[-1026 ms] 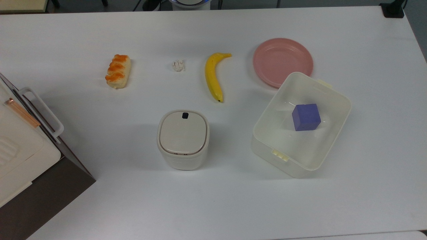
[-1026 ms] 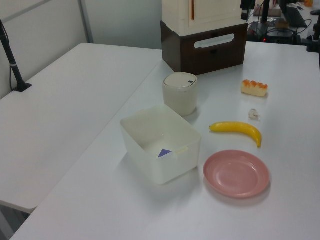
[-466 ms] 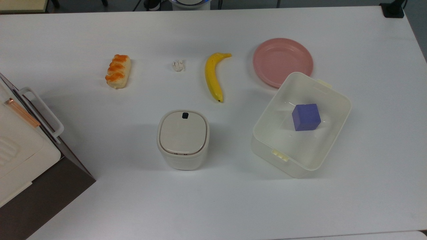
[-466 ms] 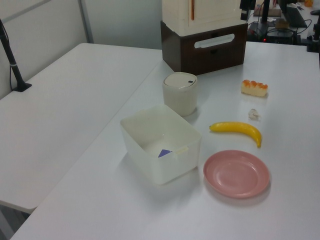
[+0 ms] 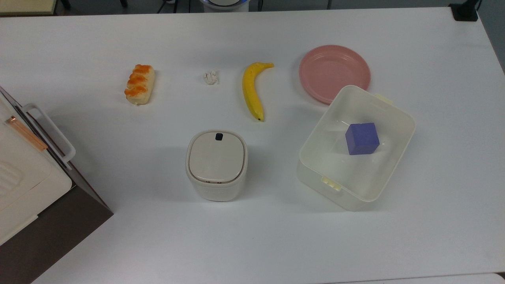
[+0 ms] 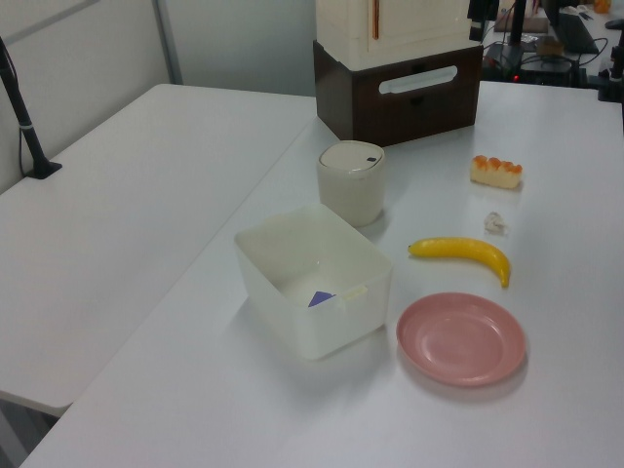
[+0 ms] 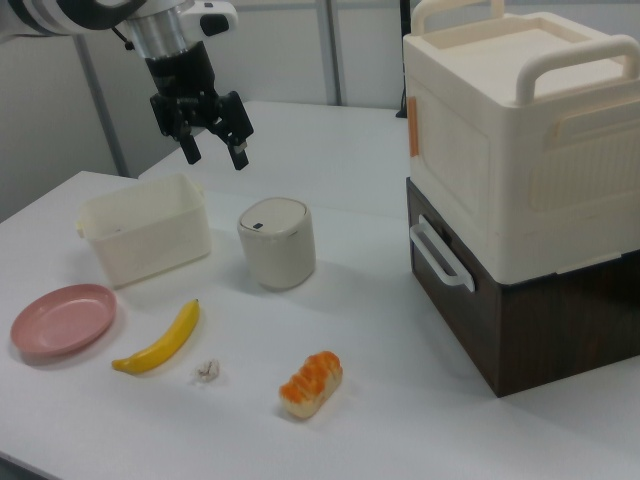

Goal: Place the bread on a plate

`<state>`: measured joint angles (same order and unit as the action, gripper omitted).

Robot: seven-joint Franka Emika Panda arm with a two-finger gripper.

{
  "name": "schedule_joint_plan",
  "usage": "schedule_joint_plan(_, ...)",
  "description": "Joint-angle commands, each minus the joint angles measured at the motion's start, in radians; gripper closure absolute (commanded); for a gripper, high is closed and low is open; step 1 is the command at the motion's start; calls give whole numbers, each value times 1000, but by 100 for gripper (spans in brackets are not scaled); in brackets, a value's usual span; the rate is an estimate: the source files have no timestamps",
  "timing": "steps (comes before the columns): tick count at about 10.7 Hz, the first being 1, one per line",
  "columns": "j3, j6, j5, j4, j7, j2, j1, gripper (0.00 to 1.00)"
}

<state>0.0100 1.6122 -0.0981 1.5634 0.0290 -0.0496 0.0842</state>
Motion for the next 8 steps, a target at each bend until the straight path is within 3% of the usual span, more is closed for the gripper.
schedule_joint_plan(1,5,-17,-21,75,-12,-12,-14,0)
schedule_joint_plan(3,5,-17,-41,154,-12,-12,-12,0)
schedule_joint_plan(5,5,-14,-105,242,-11,-10,-11,0)
schedule_joint_plan(8,13,118,-159,390,-20,-4,9,0)
